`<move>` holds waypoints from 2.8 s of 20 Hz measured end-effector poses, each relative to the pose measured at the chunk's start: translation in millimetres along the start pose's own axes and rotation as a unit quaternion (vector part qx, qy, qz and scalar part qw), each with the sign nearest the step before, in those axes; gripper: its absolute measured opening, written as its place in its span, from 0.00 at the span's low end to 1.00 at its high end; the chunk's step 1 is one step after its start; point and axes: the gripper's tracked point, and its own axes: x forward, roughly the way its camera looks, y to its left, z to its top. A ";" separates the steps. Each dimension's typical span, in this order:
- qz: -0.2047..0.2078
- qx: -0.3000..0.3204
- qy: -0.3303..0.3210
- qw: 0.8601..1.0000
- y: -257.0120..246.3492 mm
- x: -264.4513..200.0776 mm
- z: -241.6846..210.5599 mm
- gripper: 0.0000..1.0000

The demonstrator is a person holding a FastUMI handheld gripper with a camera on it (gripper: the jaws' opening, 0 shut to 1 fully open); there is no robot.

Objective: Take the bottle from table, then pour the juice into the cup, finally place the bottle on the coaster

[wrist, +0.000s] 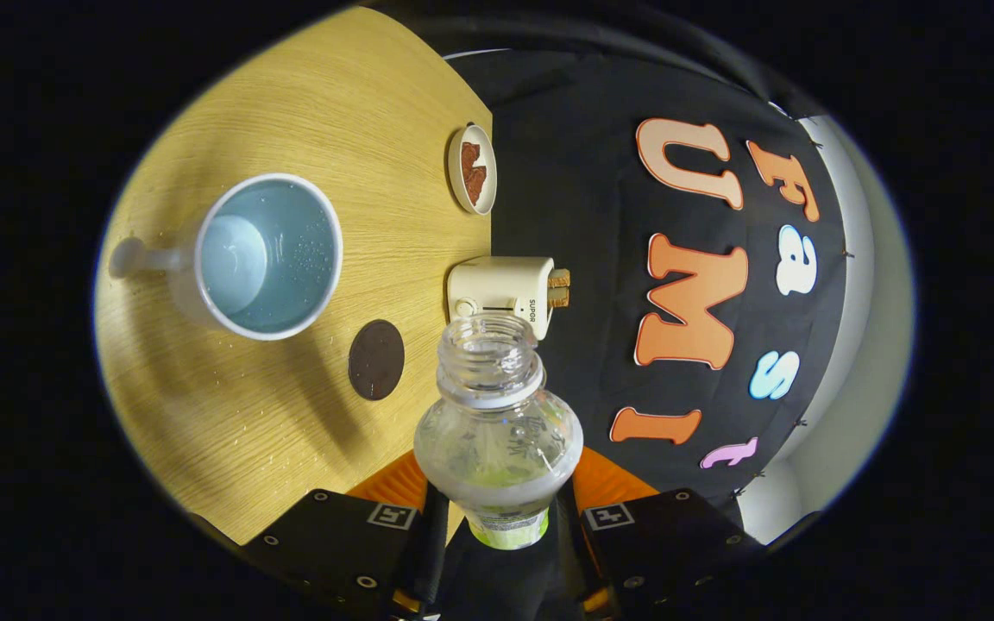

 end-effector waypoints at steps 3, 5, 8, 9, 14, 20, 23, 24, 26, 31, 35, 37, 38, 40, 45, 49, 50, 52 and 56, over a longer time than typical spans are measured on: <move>0.003 -0.013 -0.003 1.000 1.0 7.0 2.3 0.56; 0.004 -0.023 -0.007 1.000 0.8 10.2 4.3 0.56; 0.004 -0.037 -0.012 0.999 2.8 11.8 4.6 0.56; 0.005 -0.041 -0.012 0.999 3.2 12.3 4.4 0.56; 0.005 -0.055 -0.015 0.998 4.1 15.7 3.5 0.56; 0.009 -0.069 -0.017 0.997 5.2 18.2 1.7 0.56; 0.012 -0.077 -0.018 0.997 6.6 18.8 2.0 0.56; 0.013 -0.079 -0.019 0.997 6.8 19.8 2.3 0.56; 0.013 -0.084 -0.021 0.996 6.6 19.4 3.6 0.56; 0.016 -0.096 -0.026 0.995 9.1 23.8 5.9 0.56; 0.016 -0.110 -0.028 0.993 9.0 23.3 4.6 0.56; 0.017 -0.117 -0.030 0.993 9.1 24.3 5.5 0.56; 0.016 -0.120 -0.031 0.992 8.0 27.1 4.5 0.56; 0.017 -0.126 -0.031 0.991 7.9 27.9 4.2 0.56; 0.020 -0.142 -0.037 0.989 8.2 28.7 7.4 0.55; 0.022 -0.157 -0.044 0.986 9.4 28.1 9.1 0.56; 0.021 -0.161 -0.046 0.986 9.2 28.2 9.2 0.56; 0.021 -0.168 -0.048 0.984 9.3 27.4 8.9 0.56; 0.018 -0.176 -0.047 0.983 5.3 28.5 10.7 0.56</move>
